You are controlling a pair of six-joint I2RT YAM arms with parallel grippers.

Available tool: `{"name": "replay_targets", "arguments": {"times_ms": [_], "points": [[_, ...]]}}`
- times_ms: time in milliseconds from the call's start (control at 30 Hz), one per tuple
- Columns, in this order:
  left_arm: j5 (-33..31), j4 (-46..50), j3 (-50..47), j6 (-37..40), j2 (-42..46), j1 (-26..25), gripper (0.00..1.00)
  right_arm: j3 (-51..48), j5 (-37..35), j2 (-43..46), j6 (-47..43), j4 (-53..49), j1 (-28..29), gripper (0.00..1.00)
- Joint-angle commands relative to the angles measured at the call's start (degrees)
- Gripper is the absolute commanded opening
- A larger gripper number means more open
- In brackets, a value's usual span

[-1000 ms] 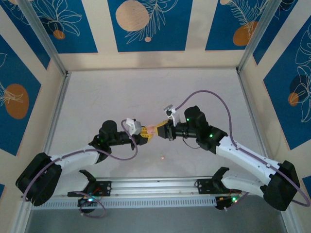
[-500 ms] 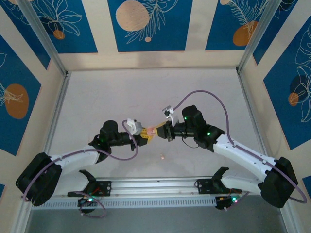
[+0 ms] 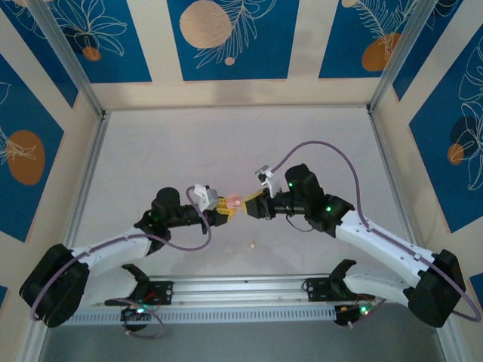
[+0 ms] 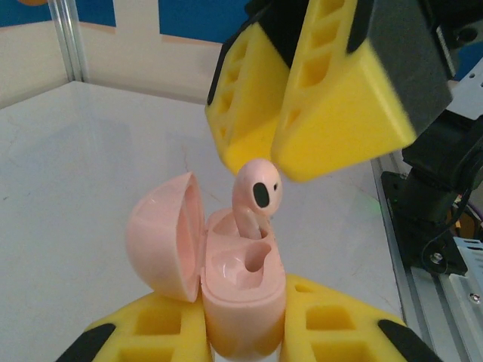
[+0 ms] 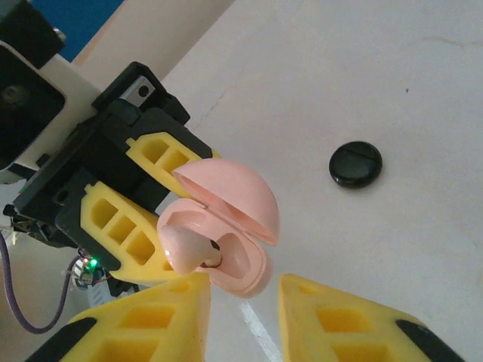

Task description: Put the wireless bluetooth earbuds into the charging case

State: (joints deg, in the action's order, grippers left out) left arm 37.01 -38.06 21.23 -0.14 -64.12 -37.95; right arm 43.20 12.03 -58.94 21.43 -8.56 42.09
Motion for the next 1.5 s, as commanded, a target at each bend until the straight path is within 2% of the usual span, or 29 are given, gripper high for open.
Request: {"name": "replay_targets", "arguments": {"times_ms": [0,167,300,400,767,933,1233,1467], "points": [[-0.1,0.3,0.1,1.3,1.0,-0.3,0.20,2.7,0.8,2.2,0.4,0.6,0.6,0.32],[0.1,-0.1,0.2,1.2,0.6,-0.3,0.20,4.8,0.1,0.8,-0.1,-1.0,1.5,0.33],[0.0,-0.1,0.1,1.1,0.7,-0.3,0.20,6.5,-1.0,-1.6,-0.4,-2.3,1.6,0.40],[0.0,0.1,0.1,1.2,0.9,-0.3,0.20,7.1,-0.8,-3.4,-0.7,-2.6,1.7,0.41],[-0.1,0.8,0.3,1.5,1.3,-0.2,0.20,7.2,0.3,-6.1,-1.1,-2.7,1.9,0.27],[0.2,1.0,0.2,1.5,1.5,-0.2,0.19,6.3,2.1,-6.9,-4.2,-4.3,1.5,0.21],[3.3,0.5,0.1,0.9,2.8,-0.3,0.19,6.3,13.9,-8.1,-10.9,-6.2,-2.1,0.19],[3.6,1.4,0.1,1.3,4.1,-0.3,0.20,7.8,14.9,-8.0,-13.9,-8.6,-2.7,0.19]]}}
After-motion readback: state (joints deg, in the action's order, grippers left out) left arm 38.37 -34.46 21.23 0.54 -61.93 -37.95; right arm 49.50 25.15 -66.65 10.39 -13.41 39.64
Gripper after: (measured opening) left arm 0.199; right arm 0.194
